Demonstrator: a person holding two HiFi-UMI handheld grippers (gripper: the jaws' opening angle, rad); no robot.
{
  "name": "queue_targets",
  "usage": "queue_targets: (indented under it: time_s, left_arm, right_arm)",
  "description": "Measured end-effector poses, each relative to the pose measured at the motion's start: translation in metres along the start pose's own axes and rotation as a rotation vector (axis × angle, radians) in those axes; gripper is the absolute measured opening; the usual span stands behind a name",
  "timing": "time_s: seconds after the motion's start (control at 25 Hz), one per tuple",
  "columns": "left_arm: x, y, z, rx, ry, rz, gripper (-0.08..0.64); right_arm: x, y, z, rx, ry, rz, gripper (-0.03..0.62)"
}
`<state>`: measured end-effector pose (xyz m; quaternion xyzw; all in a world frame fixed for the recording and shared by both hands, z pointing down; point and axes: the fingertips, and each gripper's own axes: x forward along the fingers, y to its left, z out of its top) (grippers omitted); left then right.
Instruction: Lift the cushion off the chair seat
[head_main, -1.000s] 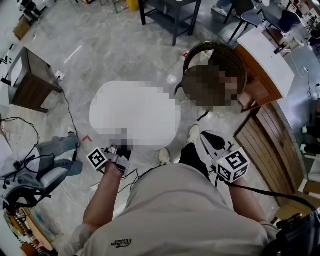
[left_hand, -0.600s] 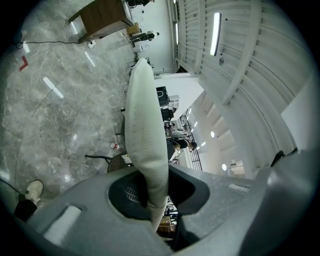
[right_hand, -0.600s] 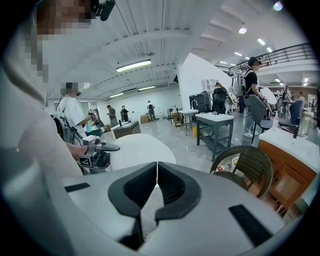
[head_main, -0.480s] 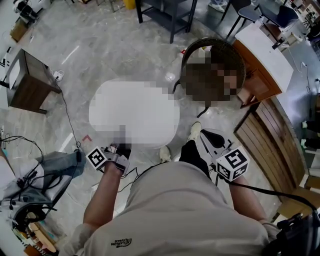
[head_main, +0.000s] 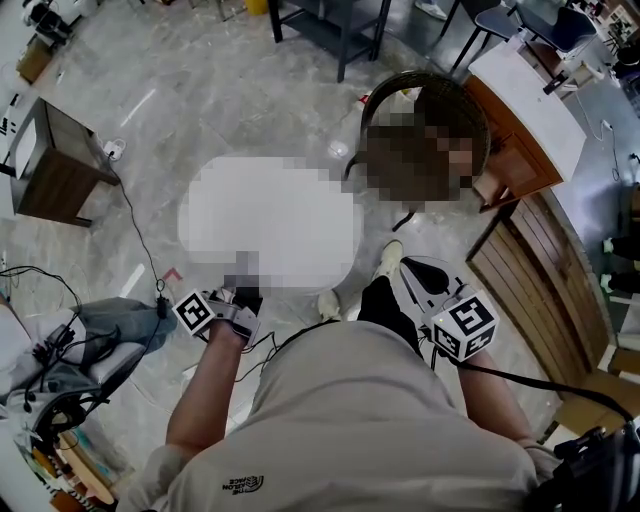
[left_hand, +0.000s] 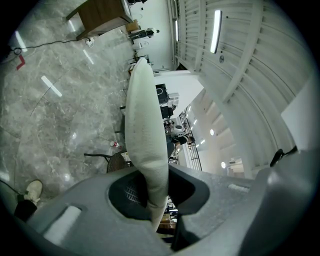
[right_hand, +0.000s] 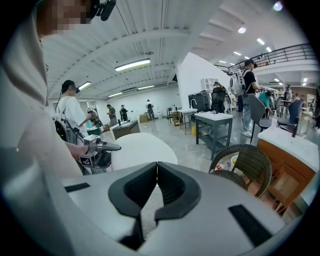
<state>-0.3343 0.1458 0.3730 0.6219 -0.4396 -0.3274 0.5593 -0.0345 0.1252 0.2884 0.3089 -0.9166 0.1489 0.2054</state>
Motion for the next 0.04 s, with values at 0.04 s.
queue_targets:
  time_s: [0.04]
  left_arm:
    - [0.0016, 0.0001, -0.0007, 0.001, 0.001, 0.000, 0.069]
  right_arm:
    - [0.0000, -0.0010, -0.0002, 0.000, 0.000, 0.001, 0.015]
